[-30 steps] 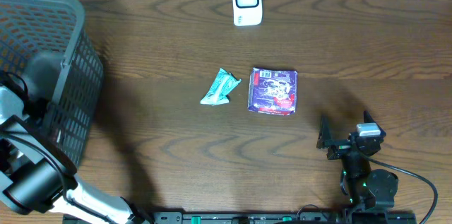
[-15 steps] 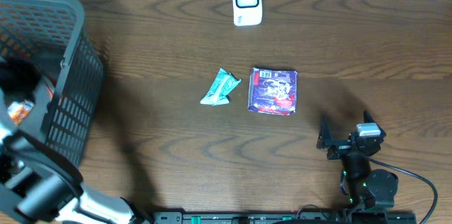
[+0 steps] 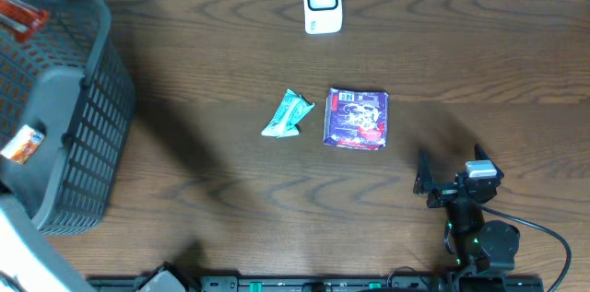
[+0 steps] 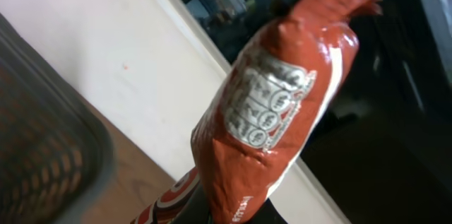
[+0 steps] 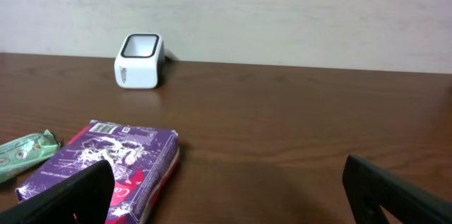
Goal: Scan the item barcode
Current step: 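Reach the left gripper into the basket and grasp the orange snack bar, then place the orange snack bar left of the green tissue pack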
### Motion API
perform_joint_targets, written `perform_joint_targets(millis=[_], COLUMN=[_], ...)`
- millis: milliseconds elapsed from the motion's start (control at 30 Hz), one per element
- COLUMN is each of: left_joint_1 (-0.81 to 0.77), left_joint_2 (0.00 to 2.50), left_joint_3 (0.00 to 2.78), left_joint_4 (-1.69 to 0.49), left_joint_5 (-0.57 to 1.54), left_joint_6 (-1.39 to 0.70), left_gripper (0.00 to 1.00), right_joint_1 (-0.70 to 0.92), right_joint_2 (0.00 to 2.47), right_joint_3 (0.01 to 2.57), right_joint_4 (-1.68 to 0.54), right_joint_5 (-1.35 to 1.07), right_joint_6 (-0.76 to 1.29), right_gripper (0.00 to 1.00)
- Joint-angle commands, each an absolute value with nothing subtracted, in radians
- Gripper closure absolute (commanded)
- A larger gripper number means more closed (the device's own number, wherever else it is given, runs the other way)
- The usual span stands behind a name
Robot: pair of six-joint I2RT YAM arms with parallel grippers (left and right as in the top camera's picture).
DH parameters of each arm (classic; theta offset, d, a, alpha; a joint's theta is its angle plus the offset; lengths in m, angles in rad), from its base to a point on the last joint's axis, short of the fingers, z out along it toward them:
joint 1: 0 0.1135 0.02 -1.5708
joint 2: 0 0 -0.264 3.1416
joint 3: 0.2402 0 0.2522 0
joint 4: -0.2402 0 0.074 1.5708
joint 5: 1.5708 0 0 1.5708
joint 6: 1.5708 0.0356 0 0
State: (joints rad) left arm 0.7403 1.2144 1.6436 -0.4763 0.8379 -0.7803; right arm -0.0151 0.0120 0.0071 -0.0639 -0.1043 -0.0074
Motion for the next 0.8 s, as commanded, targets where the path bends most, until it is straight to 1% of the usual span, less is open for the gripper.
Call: perform_joint_targets(millis=[0, 67, 167, 233, 367, 500, 600, 767], left_joint_1=[0.654, 0.562, 0.388, 0.271, 0.033, -0.173, -0.287, -0.384], left_joint_2=[1.174, 1.173, 1.193, 1.218, 1.296, 1.412, 1.510, 1.681], left_joint_3=[1.655, 1.655, 1.638, 1.630, 1.624, 1.623, 1.623, 1.623], left_joint_4=[-0.561, -0.598, -0.627, -0.681, -0.833, -0.906, -0.915, -0.912], left_joint_5=[0.864, 0.863, 0.861, 0.810, 0.541, 0.293, 0.141, -0.152], left_joint_6=[-0.710, -0.646, -0.487, -0.427, -0.411, -0.411, -0.411, -0.411], left_gripper=[0.93, 0.93, 0.93, 0.93, 0.92, 0.93, 0.93, 0.93], right_joint_1=[-0.006, -0.006, -0.006, -0.006, -0.006, -0.006, -0.006, -0.006], right_joint_2=[0.007, 0.007, 0.007, 0.007, 0.007, 0.007, 0.007, 0.007], right_joint_3=[0.006, 0.006, 0.006, 0.006, 0.006, 0.006, 0.006, 0.006], right_joint_4=[-0.068, -0.068, -0.068, -0.068, -0.068, -0.068, -0.068, -0.068], right_joint_5=[-0.111, -0.111, -0.111, -0.111, -0.111, -0.111, -0.111, -0.111], right_joint_6=[0.006, 0.006, 0.006, 0.006, 0.006, 0.006, 0.006, 0.006], right_gripper=[0.01, 0.01, 0.01, 0.01, 0.01, 0.01, 0.01, 0.01])
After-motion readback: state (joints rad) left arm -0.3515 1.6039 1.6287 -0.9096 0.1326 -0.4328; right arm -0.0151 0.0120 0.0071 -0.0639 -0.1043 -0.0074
